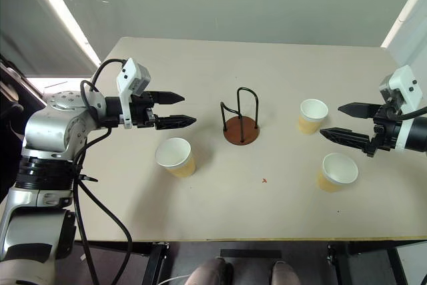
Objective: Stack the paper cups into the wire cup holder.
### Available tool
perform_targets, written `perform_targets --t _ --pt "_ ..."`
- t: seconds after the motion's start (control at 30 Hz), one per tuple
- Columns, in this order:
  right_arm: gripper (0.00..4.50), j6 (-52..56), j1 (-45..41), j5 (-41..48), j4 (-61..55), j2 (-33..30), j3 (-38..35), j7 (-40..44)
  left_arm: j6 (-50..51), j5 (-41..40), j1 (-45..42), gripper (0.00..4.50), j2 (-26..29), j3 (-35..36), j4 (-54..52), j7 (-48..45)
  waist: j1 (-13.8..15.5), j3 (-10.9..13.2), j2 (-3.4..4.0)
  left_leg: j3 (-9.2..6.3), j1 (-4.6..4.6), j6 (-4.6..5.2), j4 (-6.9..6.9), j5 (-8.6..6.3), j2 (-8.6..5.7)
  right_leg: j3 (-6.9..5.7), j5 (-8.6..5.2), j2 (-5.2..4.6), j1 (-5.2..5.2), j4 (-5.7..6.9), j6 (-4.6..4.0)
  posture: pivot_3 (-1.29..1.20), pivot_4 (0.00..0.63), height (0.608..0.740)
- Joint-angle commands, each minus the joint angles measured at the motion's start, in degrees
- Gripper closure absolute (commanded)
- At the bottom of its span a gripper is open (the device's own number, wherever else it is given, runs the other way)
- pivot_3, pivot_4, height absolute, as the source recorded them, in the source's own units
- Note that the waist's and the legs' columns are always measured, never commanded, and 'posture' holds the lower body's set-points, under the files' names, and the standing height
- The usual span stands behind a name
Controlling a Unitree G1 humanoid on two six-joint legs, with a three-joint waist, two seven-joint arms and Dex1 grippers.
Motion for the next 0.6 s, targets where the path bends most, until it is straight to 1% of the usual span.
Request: perform_targets --t 0.03,0.43,0.6 --pt "0.00 -1.0 -0.2 -0.4 -0.7 -1.3 -1.5 0.4 -0.1 -0.6 -0.8 0.02 1.2 1.2 -2.3 -0.2 0.0 0.0 0.00 0.00 0.00 0.00 0.00 0.00 0.00 0.00 0.00 0.00 0.00 0.00 0.00 0.00 0.150 0.740" --pt "0.00 -1.4 -1.5 -1.3 -0.1 -1.3 -0.3 0.7 0.4 -0.8 -0.2 0.02 1.1 1.6 -3.1 0.8 0.0 0.0 0.00 0.00 0.00 0.00 0.00 0.00 0.00 0.00 0.00 0.00 0.00 0.00 0.00 0.00 0.150 0.740" --pt "0.00 -1.4 -2.2 -1.7 0.6 -2.0 0.2 1.2 1.7 -2.4 1.0 0.02 0.1 2.0 -5.9 1.8 0.0 0.0 0.00 0.00 0.00 0.00 0.00 0.00 0.00 0.00 0.00 0.00 0.00 0.00 0.00 0.00 0.150 0.740"
